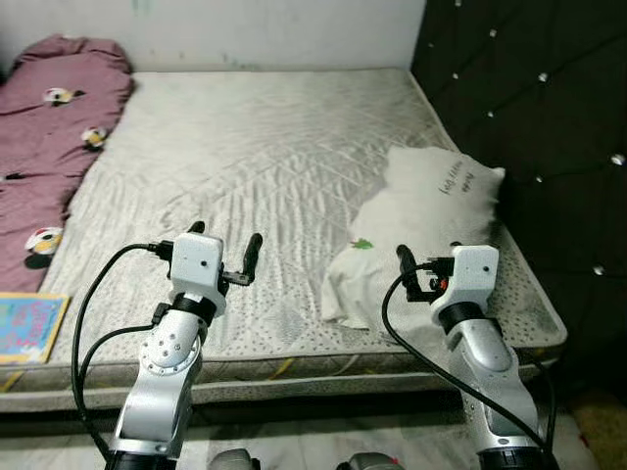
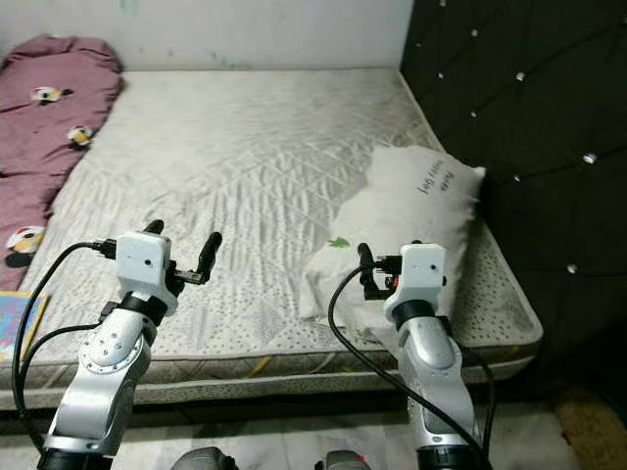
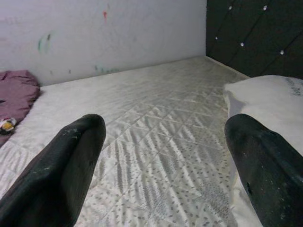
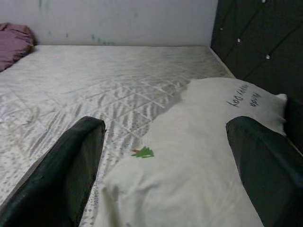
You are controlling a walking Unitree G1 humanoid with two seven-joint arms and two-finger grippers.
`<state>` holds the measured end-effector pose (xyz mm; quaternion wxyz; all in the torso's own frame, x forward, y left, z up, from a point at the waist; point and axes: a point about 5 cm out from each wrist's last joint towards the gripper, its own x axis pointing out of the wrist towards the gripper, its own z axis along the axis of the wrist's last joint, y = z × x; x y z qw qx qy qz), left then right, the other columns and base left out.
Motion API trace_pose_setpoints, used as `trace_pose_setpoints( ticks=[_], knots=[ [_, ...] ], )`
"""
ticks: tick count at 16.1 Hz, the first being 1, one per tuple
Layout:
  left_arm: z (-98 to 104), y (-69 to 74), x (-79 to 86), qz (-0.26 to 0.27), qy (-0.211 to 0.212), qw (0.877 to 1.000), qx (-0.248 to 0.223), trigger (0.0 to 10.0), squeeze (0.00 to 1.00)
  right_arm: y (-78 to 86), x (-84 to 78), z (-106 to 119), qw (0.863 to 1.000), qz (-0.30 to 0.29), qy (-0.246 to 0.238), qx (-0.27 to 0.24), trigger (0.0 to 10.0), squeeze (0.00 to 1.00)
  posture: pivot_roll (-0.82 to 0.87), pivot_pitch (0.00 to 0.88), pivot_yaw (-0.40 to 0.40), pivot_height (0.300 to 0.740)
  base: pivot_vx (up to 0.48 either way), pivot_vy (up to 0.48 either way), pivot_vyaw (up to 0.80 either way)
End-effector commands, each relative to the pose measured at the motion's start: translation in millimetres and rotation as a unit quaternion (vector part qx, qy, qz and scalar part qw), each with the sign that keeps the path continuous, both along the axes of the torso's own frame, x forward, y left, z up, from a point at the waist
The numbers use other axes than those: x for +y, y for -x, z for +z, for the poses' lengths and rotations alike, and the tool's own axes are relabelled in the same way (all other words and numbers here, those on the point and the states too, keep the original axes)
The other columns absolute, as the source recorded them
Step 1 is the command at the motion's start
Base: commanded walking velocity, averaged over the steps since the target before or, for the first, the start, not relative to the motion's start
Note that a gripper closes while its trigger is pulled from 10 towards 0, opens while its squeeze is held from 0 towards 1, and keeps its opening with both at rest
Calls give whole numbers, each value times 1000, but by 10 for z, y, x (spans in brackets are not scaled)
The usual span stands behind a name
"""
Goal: Clean up the room
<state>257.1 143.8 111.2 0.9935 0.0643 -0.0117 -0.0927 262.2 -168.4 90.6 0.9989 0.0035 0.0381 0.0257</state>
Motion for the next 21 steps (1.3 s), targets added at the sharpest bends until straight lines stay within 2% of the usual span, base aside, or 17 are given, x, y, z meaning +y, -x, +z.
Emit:
trace_pose_setpoints(
  ticks=[1, 3, 21],
  knots=[
    [15, 23, 9, -6, -4, 1000, 1, 10000, 0, -2, 11, 25, 1000, 1, 2, -2, 10000, 0, -28, 0, 16, 740, 0, 0, 0],
    [12, 30, 10, -7, -5, 1000, 2, 10000, 0, 4, 14, 16, 1000, 2, 1, 0, 10000, 0, -27, 0, 14, 740, 0, 0, 0],
    [10, -11, -30, -6, 2, 1000, 1, 10000, 0, -41, -4, 28, 1000, 12, 0, 1, 10000, 0, -42, 0, 10, 740, 0, -281, 0]
  ],
)
